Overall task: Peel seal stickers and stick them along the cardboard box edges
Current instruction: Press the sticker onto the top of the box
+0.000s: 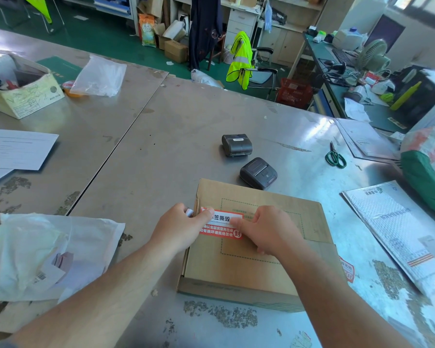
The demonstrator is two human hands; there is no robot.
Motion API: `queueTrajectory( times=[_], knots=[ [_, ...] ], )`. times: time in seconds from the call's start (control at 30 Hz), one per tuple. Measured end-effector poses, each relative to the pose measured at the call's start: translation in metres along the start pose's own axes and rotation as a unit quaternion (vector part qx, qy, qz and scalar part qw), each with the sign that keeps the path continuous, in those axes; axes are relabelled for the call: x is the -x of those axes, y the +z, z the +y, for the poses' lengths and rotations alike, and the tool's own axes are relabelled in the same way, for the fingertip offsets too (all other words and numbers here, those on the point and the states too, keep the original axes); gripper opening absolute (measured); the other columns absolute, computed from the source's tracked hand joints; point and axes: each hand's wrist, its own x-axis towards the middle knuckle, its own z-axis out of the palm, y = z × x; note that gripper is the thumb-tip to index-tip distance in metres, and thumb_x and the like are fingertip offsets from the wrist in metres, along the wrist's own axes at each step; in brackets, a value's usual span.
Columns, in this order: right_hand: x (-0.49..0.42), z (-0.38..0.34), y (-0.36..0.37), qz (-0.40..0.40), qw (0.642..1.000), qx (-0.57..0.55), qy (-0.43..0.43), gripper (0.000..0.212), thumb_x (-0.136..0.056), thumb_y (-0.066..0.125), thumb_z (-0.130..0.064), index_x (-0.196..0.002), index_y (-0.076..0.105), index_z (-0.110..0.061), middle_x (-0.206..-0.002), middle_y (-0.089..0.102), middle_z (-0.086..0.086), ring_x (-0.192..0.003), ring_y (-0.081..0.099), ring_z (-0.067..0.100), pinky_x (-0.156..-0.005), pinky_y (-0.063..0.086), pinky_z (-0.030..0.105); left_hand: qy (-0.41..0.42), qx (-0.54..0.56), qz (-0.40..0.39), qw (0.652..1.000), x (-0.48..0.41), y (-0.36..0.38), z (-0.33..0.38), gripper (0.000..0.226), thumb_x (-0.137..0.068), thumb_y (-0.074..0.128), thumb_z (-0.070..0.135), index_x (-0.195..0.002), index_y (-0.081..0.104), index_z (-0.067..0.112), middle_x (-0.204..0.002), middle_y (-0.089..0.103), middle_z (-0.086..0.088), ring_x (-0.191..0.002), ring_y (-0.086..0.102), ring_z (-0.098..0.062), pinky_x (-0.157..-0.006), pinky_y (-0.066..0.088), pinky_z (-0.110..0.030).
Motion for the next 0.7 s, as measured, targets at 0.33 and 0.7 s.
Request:
queueTrajectory(
  times=[0.33,0.7],
  knots=[
    [-0.004,-0.001,0.000,-0.001,0.998,-0.049,0.049,0.046,-0.097,0.048,-0.055,-0.082,0.057,-0.012,-0.049,0.062,0.003,-0.038,0.057,0.014,-0.044,0.039,0.020,0.010,0.000,-0.005,1.000,-0.001,0.000,0.000,0.049,-0.090,0.049,0.062,-0.080,0.051,0.013,-0.080,0.058,-0.001,-0.069,0.052,-0.015,-0.059,0.035,-0.031],
    [-0.005,-0.004,0.009,0.021,0.999,-0.008,0.041,0.063,-0.076,0.055,-0.079,-0.079,0.056,-0.016,-0.066,0.065,0.003,-0.061,0.064,0.018,-0.046,0.037,0.024,0.018,-0.014,-0.020,1.000,0.002,-0.003,0.000,0.048,-0.079,0.069,0.056,-0.075,0.037,0.021,-0.076,0.048,0.005,-0.065,0.045,-0.011,-0.054,0.031,-0.028]
  ],
)
